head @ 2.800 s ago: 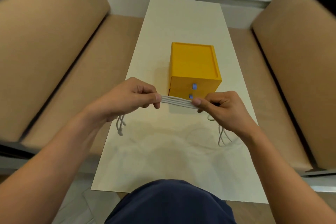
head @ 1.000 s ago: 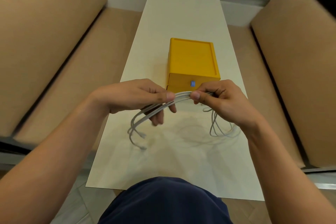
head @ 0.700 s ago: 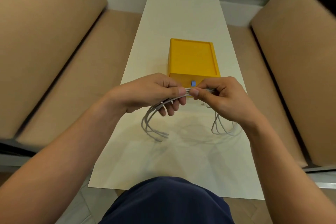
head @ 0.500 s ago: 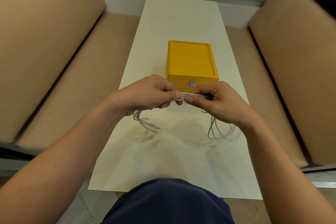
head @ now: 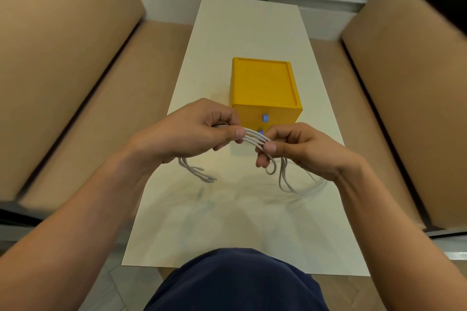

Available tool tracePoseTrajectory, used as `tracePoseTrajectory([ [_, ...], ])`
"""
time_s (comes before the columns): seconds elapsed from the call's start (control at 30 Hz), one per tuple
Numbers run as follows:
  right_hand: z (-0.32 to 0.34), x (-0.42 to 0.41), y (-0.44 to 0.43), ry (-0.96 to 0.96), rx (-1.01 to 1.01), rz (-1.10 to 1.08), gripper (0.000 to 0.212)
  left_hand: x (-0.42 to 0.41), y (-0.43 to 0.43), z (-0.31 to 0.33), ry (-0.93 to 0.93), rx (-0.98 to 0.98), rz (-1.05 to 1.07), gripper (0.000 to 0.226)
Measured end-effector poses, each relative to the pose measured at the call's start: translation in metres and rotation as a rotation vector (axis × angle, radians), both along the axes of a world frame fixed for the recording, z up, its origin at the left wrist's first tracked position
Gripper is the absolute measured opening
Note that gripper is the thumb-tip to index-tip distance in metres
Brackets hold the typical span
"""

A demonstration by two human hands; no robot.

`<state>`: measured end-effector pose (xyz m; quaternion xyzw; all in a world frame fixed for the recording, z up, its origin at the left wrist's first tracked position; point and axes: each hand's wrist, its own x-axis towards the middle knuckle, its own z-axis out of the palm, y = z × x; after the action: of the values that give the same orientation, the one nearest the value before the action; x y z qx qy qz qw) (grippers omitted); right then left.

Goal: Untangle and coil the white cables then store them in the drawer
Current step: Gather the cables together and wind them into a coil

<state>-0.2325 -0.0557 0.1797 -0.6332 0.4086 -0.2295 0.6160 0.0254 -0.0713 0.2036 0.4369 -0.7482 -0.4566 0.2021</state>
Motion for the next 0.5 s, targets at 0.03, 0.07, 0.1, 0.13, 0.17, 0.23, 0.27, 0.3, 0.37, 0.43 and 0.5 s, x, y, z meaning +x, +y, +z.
tracePoseTrajectory([
  [0.03,-0.001,0.001,0.0,-0.012,0.015,-0.017,0.018,0.0,0.001,0.0,-0.006,-0.007,-0.001,0.019],
  [0.07,0.0,0.003,-0.001,-0.02,0.043,-0.045,0.018,0.0,0.001,0.0,-0.012,-0.014,0.0,0.019],
  [0.1,0.001,0.004,-0.001,-0.019,0.07,-0.073,0.02,0.0,0.001,0.0,-0.017,-0.017,0.005,0.019],
  [0.13,0.003,0.005,-0.001,-0.004,0.085,-0.093,0.022,0.001,0.002,0.0,-0.022,-0.019,0.011,0.019],
  [0.17,0.005,0.005,-0.001,0.023,0.085,-0.102,0.023,0.002,0.002,-0.001,-0.033,-0.025,0.016,0.019],
  [0.23,0.009,0.008,0.001,0.104,0.068,-0.096,0.02,0.003,0.001,-0.002,-0.066,-0.051,0.029,0.019],
  [0.27,0.011,0.01,0.003,0.168,0.049,-0.081,0.019,0.003,0.0,-0.003,-0.087,-0.07,0.041,0.02],
  [0.3,0.014,0.013,0.005,0.248,0.015,-0.063,0.02,0.003,-0.001,-0.003,-0.108,-0.091,0.055,0.02],
  [0.37,0.016,0.017,0.008,0.403,-0.091,-0.062,0.022,0.003,-0.004,-0.005,-0.135,-0.129,0.092,0.02],
  [0.43,0.017,0.018,0.01,0.483,-0.235,-0.16,0.024,0.003,-0.008,-0.006,-0.137,-0.139,0.129,0.021],
  [0.5,0.019,0.017,0.008,0.484,-0.347,-0.293,0.021,0.003,-0.01,-0.007,-0.127,-0.117,0.143,0.021],
])
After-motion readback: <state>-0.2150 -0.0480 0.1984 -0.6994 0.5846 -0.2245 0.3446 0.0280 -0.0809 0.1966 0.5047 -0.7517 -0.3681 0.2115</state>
